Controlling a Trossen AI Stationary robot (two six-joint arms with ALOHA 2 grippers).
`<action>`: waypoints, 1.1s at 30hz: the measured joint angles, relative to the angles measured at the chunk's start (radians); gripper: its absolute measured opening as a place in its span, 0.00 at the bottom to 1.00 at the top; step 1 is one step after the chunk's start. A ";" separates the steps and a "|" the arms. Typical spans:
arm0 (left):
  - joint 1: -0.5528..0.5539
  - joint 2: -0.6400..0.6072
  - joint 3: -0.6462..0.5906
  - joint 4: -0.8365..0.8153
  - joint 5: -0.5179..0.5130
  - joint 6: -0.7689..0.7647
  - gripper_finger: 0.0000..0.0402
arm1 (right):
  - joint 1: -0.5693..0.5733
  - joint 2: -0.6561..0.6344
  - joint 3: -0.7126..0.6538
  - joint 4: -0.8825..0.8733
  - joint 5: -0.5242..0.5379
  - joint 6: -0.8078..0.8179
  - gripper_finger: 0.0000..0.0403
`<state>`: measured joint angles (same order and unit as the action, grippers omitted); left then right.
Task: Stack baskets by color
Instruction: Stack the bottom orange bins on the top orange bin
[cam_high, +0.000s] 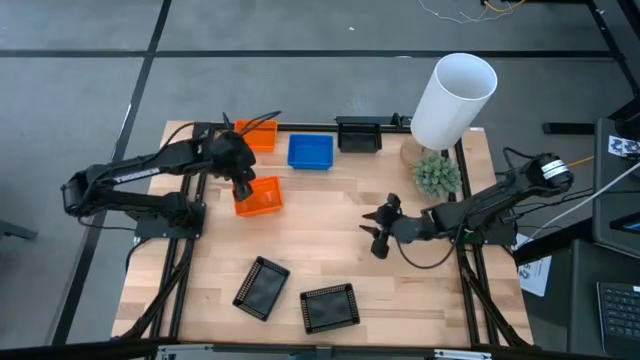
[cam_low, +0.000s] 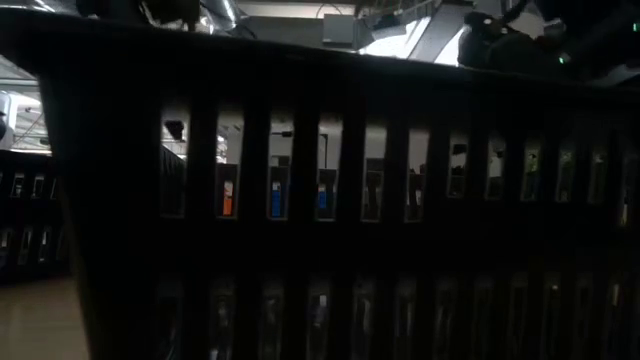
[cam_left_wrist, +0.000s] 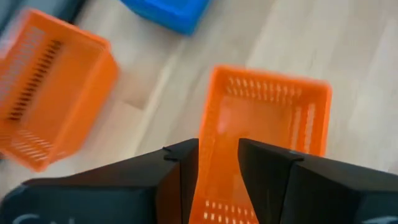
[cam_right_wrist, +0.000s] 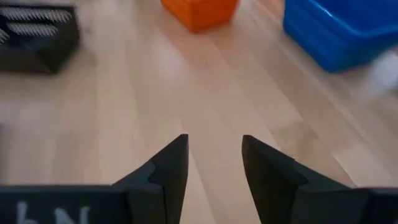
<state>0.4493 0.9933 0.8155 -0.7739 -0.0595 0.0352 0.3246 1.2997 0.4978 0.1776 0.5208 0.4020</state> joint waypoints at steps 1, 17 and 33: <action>0.017 0.022 0.002 0.000 0.026 0.024 0.26 | -0.005 -0.005 -0.035 0.073 -0.017 -0.025 0.37; 0.110 0.278 0.004 0.065 0.073 0.259 0.25 | -0.040 -0.007 -0.179 0.388 -0.149 -0.071 0.37; 0.085 0.335 0.003 0.082 0.054 0.285 0.25 | -0.040 -0.007 -0.179 0.382 -0.149 -0.093 0.37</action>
<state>0.5347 1.3284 0.8188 -0.6918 -0.0058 0.3206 0.2844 1.2922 0.3183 0.5599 0.3717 0.3089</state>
